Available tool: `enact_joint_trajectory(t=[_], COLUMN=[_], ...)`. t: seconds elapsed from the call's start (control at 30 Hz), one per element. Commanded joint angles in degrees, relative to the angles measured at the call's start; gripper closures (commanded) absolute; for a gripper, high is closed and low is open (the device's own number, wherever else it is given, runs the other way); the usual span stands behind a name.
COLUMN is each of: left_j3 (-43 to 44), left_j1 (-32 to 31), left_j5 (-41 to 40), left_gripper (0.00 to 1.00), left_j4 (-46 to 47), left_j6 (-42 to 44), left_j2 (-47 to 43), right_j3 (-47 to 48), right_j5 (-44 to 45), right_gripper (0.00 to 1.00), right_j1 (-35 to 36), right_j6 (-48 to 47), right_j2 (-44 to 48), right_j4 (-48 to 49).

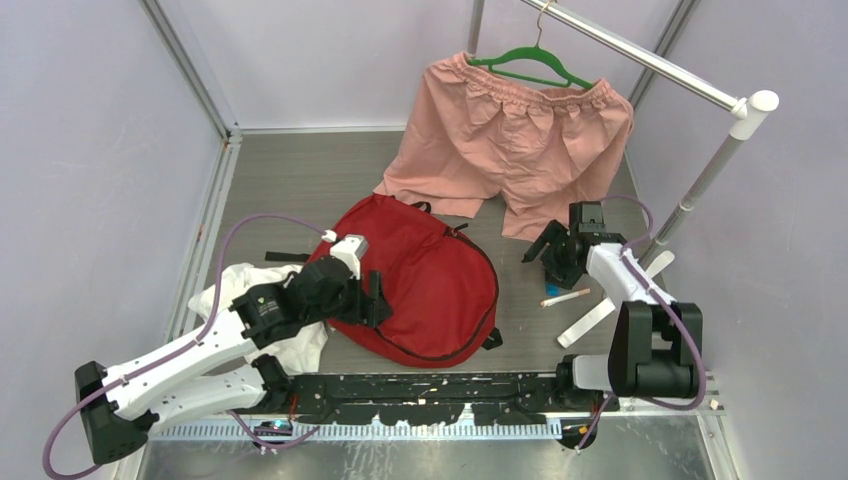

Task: Pack the student bag
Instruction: Pick up the stationery from the center of the board.

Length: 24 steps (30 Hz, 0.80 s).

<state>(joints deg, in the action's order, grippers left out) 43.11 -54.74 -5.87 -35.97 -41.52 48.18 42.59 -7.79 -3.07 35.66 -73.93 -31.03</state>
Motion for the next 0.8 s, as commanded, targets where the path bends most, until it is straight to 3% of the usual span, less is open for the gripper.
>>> enact_joint_trajectory(t=[0.0,0.57,0.77], left_j3=[1.7,3.7,3.5], left_j1=[-0.1,-0.1,-0.1], left_j5=[0.6,1.8,0.7], left_gripper=[0.29,0.30,0.30], left_j4=[2.6,5.6,4.3], left_j6=[-0.1,-0.4,0.1], left_j2=[0.2,4.7,2.3], right_j3=[1.5,-2.8,-6.2], right_j5=[0.2,7.6,11.3], right_gripper=[0.21,0.17,0.11], right_j1=[-0.2,1.9,2.0], right_j6=[-1.6,-2.8,-1.8], right_j2=[-3.0,-0.5,7.8], right_j4=[5.0,8.0,11.7])
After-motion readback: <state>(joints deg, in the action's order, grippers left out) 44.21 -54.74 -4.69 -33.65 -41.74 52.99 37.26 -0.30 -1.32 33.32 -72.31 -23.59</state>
